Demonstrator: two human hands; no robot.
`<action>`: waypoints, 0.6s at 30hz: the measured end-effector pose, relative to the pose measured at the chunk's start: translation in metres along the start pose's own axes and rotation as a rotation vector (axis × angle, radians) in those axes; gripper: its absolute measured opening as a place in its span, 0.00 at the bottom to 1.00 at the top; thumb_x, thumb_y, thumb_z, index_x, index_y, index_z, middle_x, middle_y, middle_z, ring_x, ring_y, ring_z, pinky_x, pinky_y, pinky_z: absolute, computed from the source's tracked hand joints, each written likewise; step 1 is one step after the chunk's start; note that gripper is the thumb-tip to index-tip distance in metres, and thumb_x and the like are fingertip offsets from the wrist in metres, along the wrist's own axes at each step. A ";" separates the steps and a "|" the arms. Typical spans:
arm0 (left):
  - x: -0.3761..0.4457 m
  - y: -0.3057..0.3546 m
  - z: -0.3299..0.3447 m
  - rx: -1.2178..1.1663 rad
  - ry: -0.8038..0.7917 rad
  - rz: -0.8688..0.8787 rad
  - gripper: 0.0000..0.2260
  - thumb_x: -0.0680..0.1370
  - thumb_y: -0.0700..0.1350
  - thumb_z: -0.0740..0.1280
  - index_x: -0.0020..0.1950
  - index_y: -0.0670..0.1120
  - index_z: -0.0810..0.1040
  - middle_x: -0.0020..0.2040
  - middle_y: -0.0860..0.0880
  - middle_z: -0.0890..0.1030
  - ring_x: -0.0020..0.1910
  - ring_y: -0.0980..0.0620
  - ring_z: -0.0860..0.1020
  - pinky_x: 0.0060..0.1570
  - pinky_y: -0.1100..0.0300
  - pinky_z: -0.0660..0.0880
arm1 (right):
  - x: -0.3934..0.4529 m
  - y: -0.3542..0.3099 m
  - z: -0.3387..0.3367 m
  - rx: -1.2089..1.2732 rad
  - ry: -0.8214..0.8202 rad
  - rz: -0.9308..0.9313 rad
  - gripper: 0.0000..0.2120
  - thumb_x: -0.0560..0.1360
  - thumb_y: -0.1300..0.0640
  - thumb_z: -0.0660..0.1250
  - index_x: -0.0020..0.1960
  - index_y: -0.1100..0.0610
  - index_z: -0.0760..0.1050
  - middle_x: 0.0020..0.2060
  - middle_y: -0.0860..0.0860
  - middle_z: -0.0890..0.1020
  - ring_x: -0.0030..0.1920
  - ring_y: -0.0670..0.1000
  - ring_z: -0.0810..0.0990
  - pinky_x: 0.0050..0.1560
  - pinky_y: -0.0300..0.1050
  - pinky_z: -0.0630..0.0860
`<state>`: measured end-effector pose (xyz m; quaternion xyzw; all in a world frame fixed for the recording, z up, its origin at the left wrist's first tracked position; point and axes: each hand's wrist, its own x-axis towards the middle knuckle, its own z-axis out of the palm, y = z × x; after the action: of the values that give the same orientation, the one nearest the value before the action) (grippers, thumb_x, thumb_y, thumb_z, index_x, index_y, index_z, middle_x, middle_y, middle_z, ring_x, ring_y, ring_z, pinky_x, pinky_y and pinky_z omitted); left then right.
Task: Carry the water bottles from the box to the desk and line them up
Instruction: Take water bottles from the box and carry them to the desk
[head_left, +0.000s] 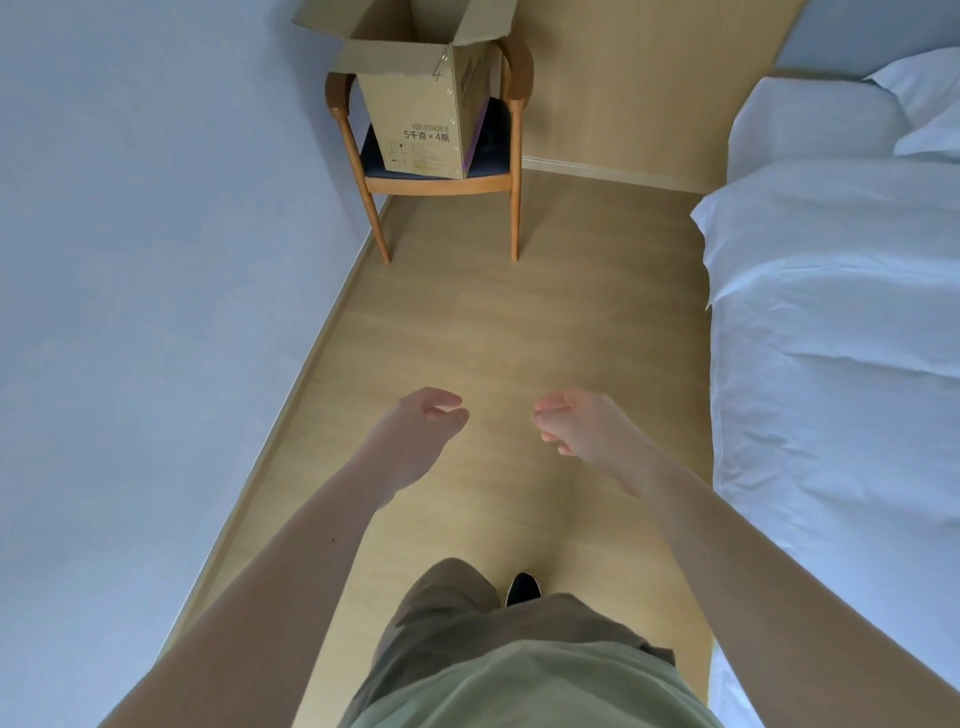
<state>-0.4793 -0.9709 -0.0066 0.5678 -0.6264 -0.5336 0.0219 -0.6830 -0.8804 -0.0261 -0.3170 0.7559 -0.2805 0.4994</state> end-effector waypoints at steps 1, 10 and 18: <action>0.010 0.006 -0.002 0.007 -0.007 -0.005 0.10 0.81 0.53 0.66 0.62 0.57 0.79 0.54 0.51 0.82 0.54 0.49 0.81 0.63 0.45 0.77 | 0.009 -0.002 -0.004 -0.010 -0.003 0.007 0.10 0.79 0.54 0.68 0.59 0.53 0.79 0.49 0.51 0.85 0.55 0.54 0.84 0.63 0.56 0.79; 0.115 0.058 -0.036 0.000 -0.055 0.016 0.07 0.81 0.52 0.66 0.58 0.58 0.78 0.52 0.51 0.83 0.54 0.50 0.81 0.63 0.47 0.77 | 0.098 -0.039 -0.035 0.016 0.045 0.073 0.07 0.78 0.51 0.68 0.55 0.48 0.80 0.49 0.49 0.85 0.55 0.52 0.84 0.62 0.54 0.80; 0.220 0.101 -0.106 -0.051 -0.082 0.062 0.07 0.81 0.53 0.67 0.58 0.59 0.79 0.52 0.53 0.83 0.55 0.50 0.81 0.63 0.47 0.77 | 0.191 -0.126 -0.045 -0.011 0.107 0.099 0.05 0.78 0.52 0.70 0.53 0.51 0.81 0.48 0.53 0.86 0.50 0.55 0.85 0.58 0.52 0.80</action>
<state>-0.5596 -1.2228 -0.0185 0.5250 -0.6302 -0.5713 0.0269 -0.7577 -1.1014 -0.0280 -0.2662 0.7979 -0.2680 0.4697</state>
